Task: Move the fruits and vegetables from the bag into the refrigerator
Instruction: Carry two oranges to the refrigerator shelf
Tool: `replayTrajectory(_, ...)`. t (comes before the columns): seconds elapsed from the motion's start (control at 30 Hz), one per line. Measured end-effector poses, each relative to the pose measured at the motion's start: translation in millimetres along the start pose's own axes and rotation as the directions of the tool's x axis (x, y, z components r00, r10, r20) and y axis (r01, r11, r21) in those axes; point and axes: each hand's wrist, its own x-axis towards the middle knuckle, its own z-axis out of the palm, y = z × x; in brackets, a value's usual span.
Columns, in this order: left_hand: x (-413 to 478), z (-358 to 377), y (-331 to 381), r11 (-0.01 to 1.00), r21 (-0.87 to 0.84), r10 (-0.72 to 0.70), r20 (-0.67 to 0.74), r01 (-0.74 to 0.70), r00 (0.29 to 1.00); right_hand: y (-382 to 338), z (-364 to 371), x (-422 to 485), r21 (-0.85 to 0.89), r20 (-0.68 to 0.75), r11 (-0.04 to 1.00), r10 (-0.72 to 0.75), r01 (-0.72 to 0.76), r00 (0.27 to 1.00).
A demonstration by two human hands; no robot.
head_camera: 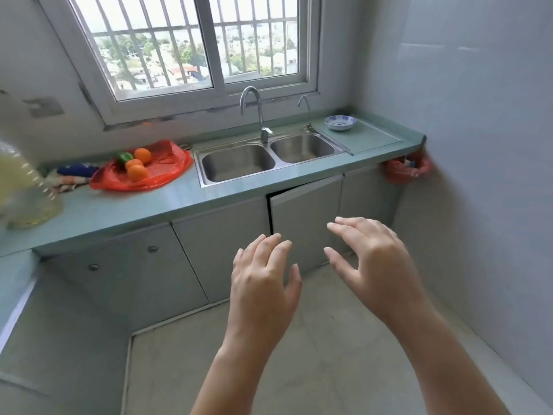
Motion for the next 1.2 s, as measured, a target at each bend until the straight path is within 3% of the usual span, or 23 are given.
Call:
replayTrajectory(0.2,28,10,-77,0.989,0.079,-0.12,-0.042,0.123,0.992,-24,82,59,0.115,0.087,0.99,-0.088,0.078,0.992)
replayTrajectory(0.57,186,27,-188,0.955,0.146,-0.239,-0.148,0.26,0.96,-44,207,239,0.295,0.044,0.926,-0.259,0.235,0.965)
replayTrajectory(0.73,203,34,-248,0.909,0.177,-0.354,-0.149,0.377,0.923,-62,272,289,0.358,0.084,0.885,-0.346,0.296,0.934)
replayTrajectory(0.9,210,26,-327,0.838,0.205,-0.482,-0.155,0.506,0.862,-101,341,319,0.383,0.135,0.862,-0.408,0.333,0.903)
replayTrajectory(1.2,255,2,-493,0.832,0.194,-0.502,-0.138,0.52,0.854,-202,458,393,0.373,0.152,0.851,-0.449,0.37,0.88)
